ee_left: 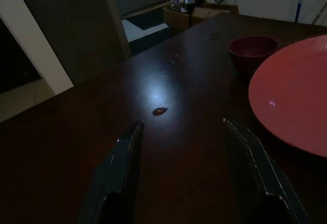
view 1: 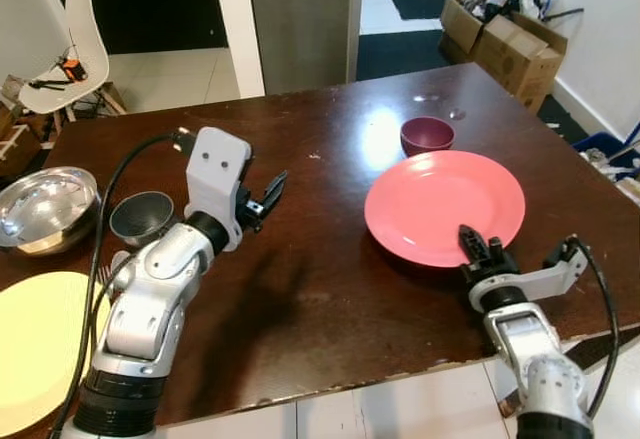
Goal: Setting the table
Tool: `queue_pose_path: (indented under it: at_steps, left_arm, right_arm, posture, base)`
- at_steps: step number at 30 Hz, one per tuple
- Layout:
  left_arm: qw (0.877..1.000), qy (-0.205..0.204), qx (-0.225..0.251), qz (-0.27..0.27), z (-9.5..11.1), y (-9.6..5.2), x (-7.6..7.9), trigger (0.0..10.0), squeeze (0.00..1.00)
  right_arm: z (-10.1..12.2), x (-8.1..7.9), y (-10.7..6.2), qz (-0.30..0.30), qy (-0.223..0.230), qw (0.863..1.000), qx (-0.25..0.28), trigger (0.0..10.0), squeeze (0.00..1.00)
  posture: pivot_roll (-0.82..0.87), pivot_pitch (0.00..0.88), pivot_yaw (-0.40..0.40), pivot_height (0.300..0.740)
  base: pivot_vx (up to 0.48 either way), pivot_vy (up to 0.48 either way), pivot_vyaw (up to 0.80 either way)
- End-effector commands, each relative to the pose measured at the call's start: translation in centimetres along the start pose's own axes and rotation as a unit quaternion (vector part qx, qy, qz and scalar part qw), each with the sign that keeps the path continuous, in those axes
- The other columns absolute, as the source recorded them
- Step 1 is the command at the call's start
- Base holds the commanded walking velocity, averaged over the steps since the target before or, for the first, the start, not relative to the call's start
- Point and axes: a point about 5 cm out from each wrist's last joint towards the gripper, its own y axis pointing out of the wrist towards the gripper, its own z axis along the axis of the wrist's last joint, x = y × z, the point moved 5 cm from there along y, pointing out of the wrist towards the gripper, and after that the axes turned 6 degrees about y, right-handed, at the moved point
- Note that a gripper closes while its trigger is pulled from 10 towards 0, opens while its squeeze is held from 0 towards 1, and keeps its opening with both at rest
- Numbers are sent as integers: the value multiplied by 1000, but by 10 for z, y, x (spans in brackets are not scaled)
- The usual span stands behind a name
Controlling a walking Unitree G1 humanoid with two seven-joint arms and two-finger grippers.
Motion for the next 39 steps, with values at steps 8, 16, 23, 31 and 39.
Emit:
queue_pose_path:
  at_steps: [8, 16, 23, 31, 39]
  left_arm:
    - [1000, 3, -11, -8, -2, -3, -1, 10000, 0]
    - [1000, 3, -13, -14, -2, -2, 2, 10000, 0]
    - [1000, -2, -13, -17, -3, 0, 5, 10000, 0]
    - [1000, -4, -13, -15, -3, 0, 5, 10000, 0]
    - [1000, -3, -12, -12, -3, 0, 4, 10000, 0]
  right_arm:
    - [8, 10, -2, -50, 24, 997, 53, 10000, 0]
    - [16, 7, -23, -71, 21, 993, 91, 10000, 0]
    - [26, 21, -37, -104, 13, 989, 108, 10000, 0]
    - [30, 26, -39, -117, 11, 987, 111, 10000, 0]
    - [26, 20, -38, -113, 18, 988, 107, 10000, 1000]
  posture:
    - [38, 96, 190, 740]
    - [12, 100, 192, 740]
    - [-2, 101, 188, 740]
    - [-1, 99, 184, 740]
    - [-2, 99, 181, 740]
  base:
    - [0, 0, 0]
    - [0, 0, 0]
    - [0, 0, 0]
    - [0, 0, 0]
    - [0, 0, 0]
